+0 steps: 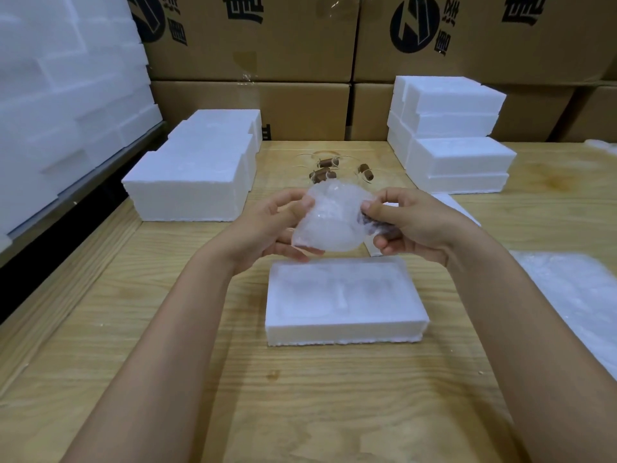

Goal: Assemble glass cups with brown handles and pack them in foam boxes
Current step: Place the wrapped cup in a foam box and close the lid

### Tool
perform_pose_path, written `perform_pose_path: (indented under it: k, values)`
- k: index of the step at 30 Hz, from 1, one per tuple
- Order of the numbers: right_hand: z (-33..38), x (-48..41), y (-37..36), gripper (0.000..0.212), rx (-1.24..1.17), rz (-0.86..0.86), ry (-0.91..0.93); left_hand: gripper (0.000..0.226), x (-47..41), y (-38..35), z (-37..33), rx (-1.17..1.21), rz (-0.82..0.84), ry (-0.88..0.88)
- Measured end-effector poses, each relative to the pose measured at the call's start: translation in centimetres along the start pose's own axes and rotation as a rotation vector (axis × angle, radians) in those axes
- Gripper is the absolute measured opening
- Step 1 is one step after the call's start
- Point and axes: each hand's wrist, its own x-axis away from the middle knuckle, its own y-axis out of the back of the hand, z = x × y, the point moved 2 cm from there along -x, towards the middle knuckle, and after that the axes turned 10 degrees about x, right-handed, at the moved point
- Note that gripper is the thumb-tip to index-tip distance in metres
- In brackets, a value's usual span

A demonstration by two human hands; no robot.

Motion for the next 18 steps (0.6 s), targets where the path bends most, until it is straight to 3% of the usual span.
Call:
perform_pose_path:
  k: [3, 7, 9, 12, 18]
  values:
    - [0.0, 0.4, 0.4, 0.017, -0.12, 0.15, 0.037, 0.048, 0.2, 0.2, -0.6, -0.037, 0.054, -0.031]
    - [-0.3, 0.6, 0.4, 0.021, -0.137, 0.295, 0.125, 0.078, 0.3, 0.1, -0.6, -0.066, 0.141, -0.08]
    - [-0.6, 0.5, 0.3, 0.027, -0.076, 0.307, 0.158, 0.086, 0.4, -0.1, -0.6, -0.139, 0.156, -0.095]
    - [-0.8, 0.3, 0.1, 0.034, 0.014, 0.294, 0.19, 0.077, 0.5, -0.7, -0.8, -0.201, 0.182, -0.092]
    - [-0.6, 0.2, 0.3, 0.029, 0.055, 0.227, 0.17, 0.069, 0.8, -0.8, -1.4, -0.256, 0.136, -0.051]
